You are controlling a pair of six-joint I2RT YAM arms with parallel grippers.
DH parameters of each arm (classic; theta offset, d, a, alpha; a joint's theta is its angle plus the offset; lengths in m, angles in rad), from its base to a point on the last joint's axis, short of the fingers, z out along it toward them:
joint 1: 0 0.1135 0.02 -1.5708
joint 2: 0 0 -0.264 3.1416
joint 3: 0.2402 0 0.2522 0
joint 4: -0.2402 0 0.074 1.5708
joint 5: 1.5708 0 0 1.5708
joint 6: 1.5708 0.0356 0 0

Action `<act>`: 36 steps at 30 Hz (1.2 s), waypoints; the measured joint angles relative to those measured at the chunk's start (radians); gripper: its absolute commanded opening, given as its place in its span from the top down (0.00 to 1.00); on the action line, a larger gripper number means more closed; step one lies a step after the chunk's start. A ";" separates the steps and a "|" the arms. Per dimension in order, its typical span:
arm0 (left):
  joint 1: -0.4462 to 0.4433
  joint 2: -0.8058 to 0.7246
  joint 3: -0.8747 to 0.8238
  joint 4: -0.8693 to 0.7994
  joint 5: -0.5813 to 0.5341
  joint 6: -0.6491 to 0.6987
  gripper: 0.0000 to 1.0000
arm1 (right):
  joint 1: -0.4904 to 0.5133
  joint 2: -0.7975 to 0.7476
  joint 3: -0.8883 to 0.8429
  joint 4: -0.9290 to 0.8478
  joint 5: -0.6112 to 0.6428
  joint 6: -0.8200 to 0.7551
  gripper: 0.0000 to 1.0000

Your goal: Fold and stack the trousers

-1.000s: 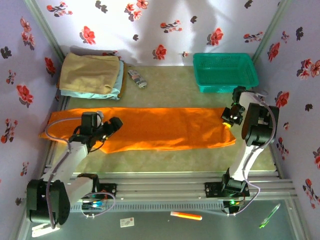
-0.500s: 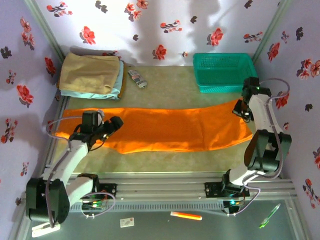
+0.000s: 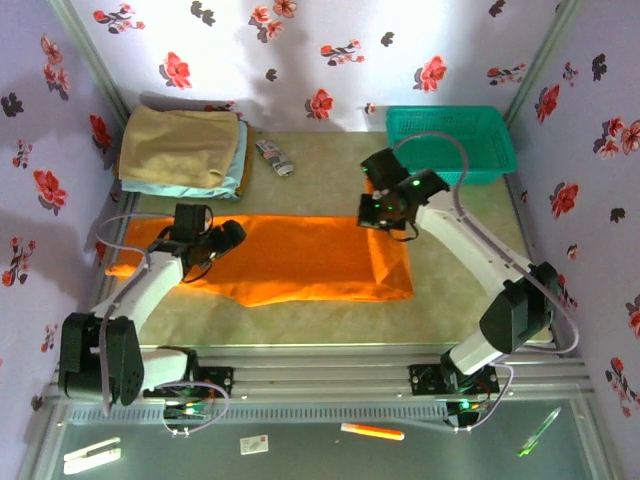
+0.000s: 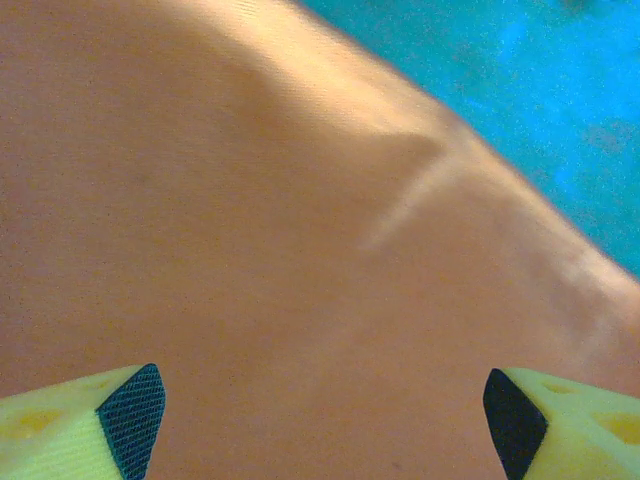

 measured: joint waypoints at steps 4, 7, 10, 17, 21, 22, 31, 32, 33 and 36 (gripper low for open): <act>0.040 0.049 0.000 -0.012 -0.025 0.004 0.13 | 0.118 0.153 0.085 0.125 -0.024 0.113 1.00; 0.048 0.081 0.000 -0.011 -0.034 0.005 0.14 | 0.177 0.246 0.116 0.203 -0.040 0.193 1.00; 0.049 0.112 -0.004 -0.006 -0.041 0.007 0.14 | 0.220 0.339 0.179 0.232 -0.044 0.253 1.00; 0.053 0.147 -0.016 0.011 -0.041 0.008 0.15 | 0.261 0.478 0.317 0.272 -0.049 0.357 1.00; 0.054 0.148 -0.016 0.013 -0.041 0.008 0.14 | 0.262 0.563 0.398 0.280 -0.049 0.399 0.84; 0.055 0.148 -0.017 0.013 -0.041 0.008 0.13 | 0.262 0.585 0.410 0.282 -0.050 0.408 0.67; 0.114 -0.012 -0.031 -0.043 -0.032 0.007 0.09 | 0.280 0.639 0.467 0.290 -0.108 0.404 0.36; 0.124 -0.046 -0.031 -0.053 -0.032 0.007 0.09 | 0.282 0.624 0.467 0.285 -0.111 0.394 0.36; 0.132 -0.082 -0.030 -0.064 -0.032 0.007 0.10 | 0.282 0.603 0.467 0.277 -0.114 0.377 0.36; 0.137 -0.144 -0.013 -0.100 -0.020 0.007 0.14 | 0.279 0.513 0.446 0.256 -0.110 0.315 0.40</act>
